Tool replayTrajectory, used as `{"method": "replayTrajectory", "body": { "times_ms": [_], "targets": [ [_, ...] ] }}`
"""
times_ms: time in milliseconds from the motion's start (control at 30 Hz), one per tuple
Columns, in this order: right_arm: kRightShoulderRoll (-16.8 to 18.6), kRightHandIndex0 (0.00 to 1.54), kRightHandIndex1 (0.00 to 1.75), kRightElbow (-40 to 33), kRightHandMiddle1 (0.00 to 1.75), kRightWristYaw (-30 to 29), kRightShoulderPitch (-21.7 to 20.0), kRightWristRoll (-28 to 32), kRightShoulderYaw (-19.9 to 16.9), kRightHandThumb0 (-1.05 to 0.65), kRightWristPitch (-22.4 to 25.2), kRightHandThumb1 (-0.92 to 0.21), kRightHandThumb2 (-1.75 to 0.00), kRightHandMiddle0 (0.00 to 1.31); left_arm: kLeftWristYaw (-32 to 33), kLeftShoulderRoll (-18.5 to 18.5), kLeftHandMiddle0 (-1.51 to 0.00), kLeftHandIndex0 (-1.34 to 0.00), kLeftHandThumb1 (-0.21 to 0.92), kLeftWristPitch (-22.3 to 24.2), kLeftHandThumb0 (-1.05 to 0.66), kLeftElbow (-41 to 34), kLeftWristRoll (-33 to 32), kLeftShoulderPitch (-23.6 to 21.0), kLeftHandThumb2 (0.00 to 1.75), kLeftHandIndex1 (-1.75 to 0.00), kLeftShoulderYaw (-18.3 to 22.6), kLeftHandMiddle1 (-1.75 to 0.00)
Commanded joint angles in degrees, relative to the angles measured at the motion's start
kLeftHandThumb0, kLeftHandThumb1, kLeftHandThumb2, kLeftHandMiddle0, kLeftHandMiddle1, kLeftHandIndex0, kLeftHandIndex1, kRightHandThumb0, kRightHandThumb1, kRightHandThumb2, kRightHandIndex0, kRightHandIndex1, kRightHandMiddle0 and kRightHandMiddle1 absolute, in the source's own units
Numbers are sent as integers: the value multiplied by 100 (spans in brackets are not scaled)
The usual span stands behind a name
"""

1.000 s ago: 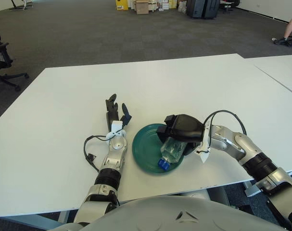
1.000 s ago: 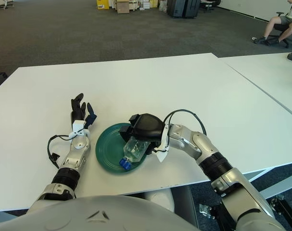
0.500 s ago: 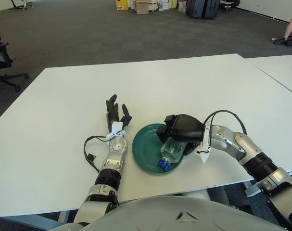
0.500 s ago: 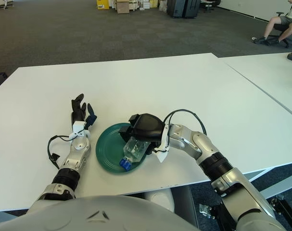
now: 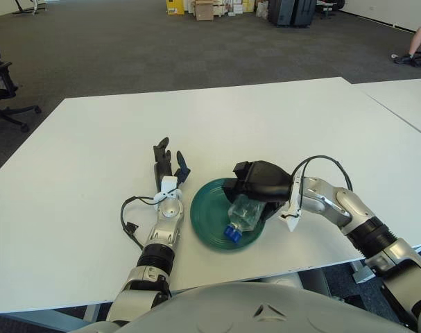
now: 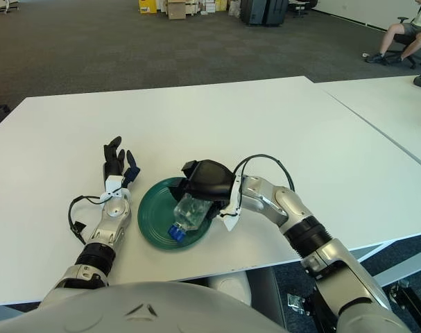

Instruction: Put the bottle into the plate.

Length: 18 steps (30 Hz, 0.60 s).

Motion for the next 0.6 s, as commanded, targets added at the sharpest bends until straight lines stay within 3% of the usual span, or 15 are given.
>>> {"method": "replayTrajectory", "body": {
  "times_ms": [0, 567],
  "targets": [
    [35, 76, 169, -17, 175, 23, -242, 203, -141, 0, 9, -15, -150, 51, 15, 26, -40, 0, 92, -74, -81, 58, 3, -116, 90, -76, 7, 0],
    [173, 73, 171, -259, 175, 160, -435, 191, -219, 0, 72, -17, -149, 49, -21, -41, -40, 0, 92, -191, -81, 205, -150, -181, 86, -77, 77, -1]
  ]
}}
